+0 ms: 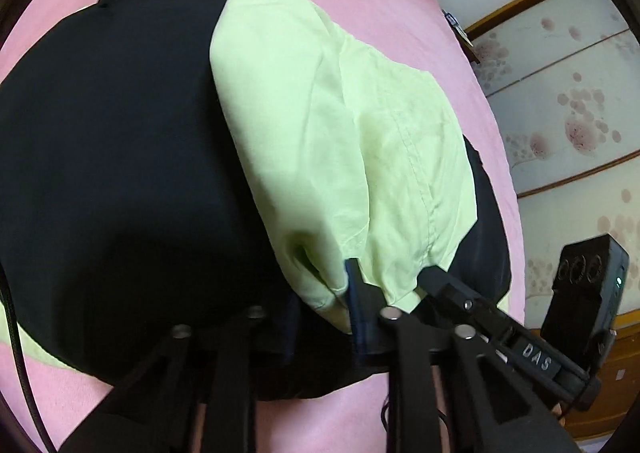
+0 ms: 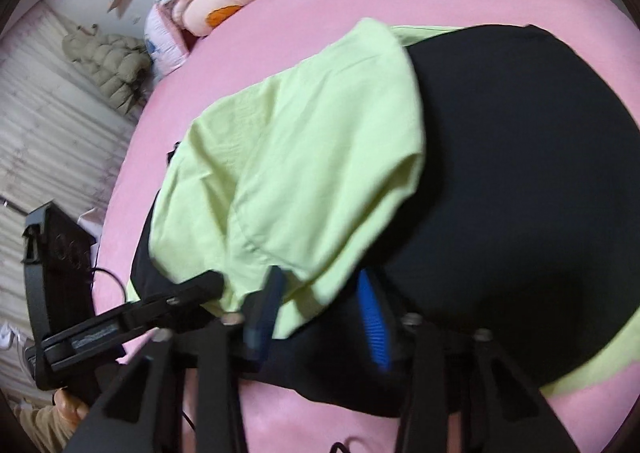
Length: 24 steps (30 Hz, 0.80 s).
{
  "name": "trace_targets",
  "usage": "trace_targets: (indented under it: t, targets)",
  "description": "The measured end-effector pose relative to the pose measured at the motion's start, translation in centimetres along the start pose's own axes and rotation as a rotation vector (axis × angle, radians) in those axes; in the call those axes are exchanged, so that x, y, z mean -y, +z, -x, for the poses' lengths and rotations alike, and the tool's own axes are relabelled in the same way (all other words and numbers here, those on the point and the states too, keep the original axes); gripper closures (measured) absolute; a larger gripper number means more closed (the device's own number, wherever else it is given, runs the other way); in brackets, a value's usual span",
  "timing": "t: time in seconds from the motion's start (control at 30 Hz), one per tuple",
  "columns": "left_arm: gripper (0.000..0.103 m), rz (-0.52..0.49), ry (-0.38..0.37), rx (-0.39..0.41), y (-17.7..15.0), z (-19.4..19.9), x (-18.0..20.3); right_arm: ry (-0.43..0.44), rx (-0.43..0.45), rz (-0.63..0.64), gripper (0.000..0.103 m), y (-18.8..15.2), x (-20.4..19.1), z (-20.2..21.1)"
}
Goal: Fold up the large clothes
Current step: 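Press the folded bundle flat with both grippers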
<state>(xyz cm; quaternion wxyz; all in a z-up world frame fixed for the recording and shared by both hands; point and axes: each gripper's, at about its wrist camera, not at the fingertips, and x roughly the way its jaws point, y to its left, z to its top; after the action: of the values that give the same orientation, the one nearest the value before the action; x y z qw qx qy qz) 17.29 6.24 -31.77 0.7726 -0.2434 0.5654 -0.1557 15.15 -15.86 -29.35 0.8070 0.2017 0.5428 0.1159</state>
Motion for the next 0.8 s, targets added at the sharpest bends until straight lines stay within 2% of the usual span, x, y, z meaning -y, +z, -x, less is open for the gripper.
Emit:
trace_targets:
  t: [0.07,0.13,0.2,0.23,0.3,0.37,0.47,0.53,0.63,0.73,0.8]
  targets:
    - [0.091,0.027,-0.011,0.020,-0.2,0.5,0.1,0.010,0.005,0.016,0.096,-0.5,-0.4,0.3]
    - [0.092,0.041,-0.033,0.049,-0.6,1.6,0.1,0.062,0.033,-0.010,0.102,-0.5,-0.5,1.7]
    - [0.092,0.047,-0.044,0.045,-1.3,1.9,0.0,0.078,0.066,-0.012,0.102,-1.0,-0.8,3.2]
    - [0.093,0.043,-0.024,0.024,-1.8,1.4,-0.1,0.069,0.063,-0.011,0.102,-1.6,-0.7,3.2]
    - [0.093,0.063,-0.007,-0.014,-2.4,-0.1,-0.5,0.032,0.025,-0.023,0.102,-2.5,-0.2,2.3]
    - [0.092,0.125,-0.024,-0.046,-2.6,-1.4,-1.4,-0.003,-0.029,-0.086,0.102,-3.5,1.2,0.4]
    - [0.089,0.156,-0.043,-0.059,-2.2,-2.1,-1.4,-0.019,-0.033,-0.135,0.101,-3.9,2.0,-0.4]
    - [0.087,0.132,-0.034,-0.063,-2.2,-1.7,-1.1,-0.042,-0.036,-0.122,0.097,-3.5,1.2,0.0]
    - [0.080,0.069,0.021,-0.066,-1.9,-0.1,0.2,-0.088,-0.038,-0.082,0.096,-3.2,-0.2,1.8]
    - [0.079,-0.012,0.070,-0.014,-1.4,3.4,1.8,-0.093,0.020,-0.036,0.096,-2.7,-2.1,4.3]
    - [0.079,-0.037,0.066,0.040,-0.9,5.3,2.5,-0.087,0.073,0.002,0.096,-2.0,-3.3,6.1]
